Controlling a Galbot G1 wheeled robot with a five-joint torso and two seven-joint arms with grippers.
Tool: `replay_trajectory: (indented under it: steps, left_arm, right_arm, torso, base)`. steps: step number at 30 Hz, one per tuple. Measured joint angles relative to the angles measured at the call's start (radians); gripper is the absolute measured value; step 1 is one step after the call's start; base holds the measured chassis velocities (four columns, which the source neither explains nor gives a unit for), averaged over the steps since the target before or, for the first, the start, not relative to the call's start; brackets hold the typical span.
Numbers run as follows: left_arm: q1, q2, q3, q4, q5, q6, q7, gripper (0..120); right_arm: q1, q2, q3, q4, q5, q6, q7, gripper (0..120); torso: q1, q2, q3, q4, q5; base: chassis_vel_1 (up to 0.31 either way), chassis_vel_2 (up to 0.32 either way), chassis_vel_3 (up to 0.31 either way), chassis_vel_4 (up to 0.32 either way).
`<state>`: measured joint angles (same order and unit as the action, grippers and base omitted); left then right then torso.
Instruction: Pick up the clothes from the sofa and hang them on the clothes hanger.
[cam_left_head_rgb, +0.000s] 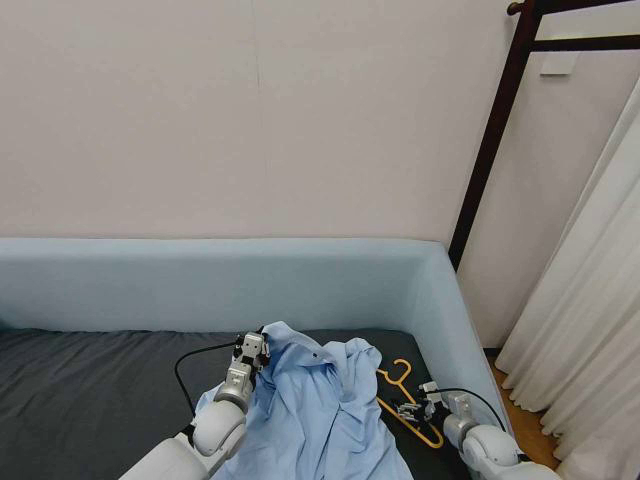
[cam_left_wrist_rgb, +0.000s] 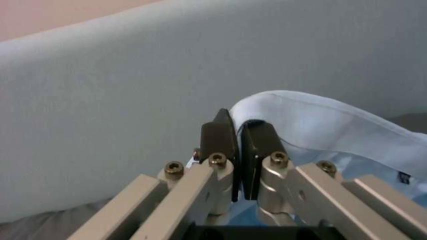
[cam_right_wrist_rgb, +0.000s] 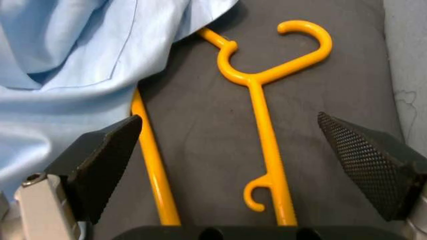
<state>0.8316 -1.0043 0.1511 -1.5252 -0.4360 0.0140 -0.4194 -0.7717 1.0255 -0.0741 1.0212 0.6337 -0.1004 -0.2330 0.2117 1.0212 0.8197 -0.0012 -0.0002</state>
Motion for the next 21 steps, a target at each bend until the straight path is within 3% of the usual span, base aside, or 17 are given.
replay_trajectory:
  steps: [6, 9, 21]
  left_arm:
    - [0.018, 0.012, -0.009, -0.019, 0.004, -0.005, 0.003, 0]
    - [0.019, 0.015, -0.012, -0.022, 0.003, -0.005, 0.003, 0]
    - [0.032, 0.027, -0.013, -0.031, 0.011, -0.019, 0.008, 0]
  right_arm:
    - [0.058, 0.019, -0.023, -0.098, -0.015, 0.001, -0.041, 100]
    - [0.078, 0.034, -0.027, -0.139, -0.028, 0.002, -0.053, 94]
    - [0.100, 0.053, -0.012, -0.205, -0.047, 0.003, -0.095, 49]
  torso:
    - [0.000, 0.000, 0.000, 0.0000, 0.0000]
    - [0.000, 0.000, 0.000, 0.0000, 0.0000]
    - [0.000, 0.000, 0.000, 0.0000, -0.0001]
  base:
    - [0.000, 0.000, 0.000, 0.000]
    - [0.000, 0.000, 0.000, 0.000]
    - [0.000, 0.000, 0.000, 0.000]
